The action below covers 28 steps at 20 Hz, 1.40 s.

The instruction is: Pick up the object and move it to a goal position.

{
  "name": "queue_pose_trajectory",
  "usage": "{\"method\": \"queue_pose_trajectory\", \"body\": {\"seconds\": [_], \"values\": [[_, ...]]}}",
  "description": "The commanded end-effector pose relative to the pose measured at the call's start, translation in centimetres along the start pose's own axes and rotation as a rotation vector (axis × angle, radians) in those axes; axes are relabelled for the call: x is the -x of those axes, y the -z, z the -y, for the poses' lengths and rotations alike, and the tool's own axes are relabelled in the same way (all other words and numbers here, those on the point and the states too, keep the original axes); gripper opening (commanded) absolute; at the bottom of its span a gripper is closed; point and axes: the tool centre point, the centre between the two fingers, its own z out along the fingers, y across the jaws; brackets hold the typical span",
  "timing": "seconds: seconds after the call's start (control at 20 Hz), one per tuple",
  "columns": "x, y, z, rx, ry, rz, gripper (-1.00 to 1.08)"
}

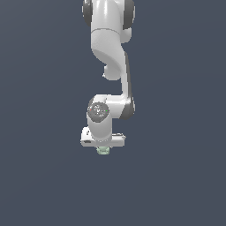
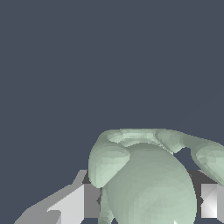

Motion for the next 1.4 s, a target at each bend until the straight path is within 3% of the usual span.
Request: {"method": "queue_pose_trajectory", "body": {"seconds": [0.0,0.4,1.0,1.35], "values": [[0.0,0.0,0.0,0.000,0.000,0.000,-1.00],[0.3,0.7,-1.6,0.000,0.000,0.000,-1.00],[1.7,4.9,-11.4,0.000,0.000,0.000,-1.00],[2.0,5.9,-13.9,0.000,0.000,0.000,-1.00]]}}
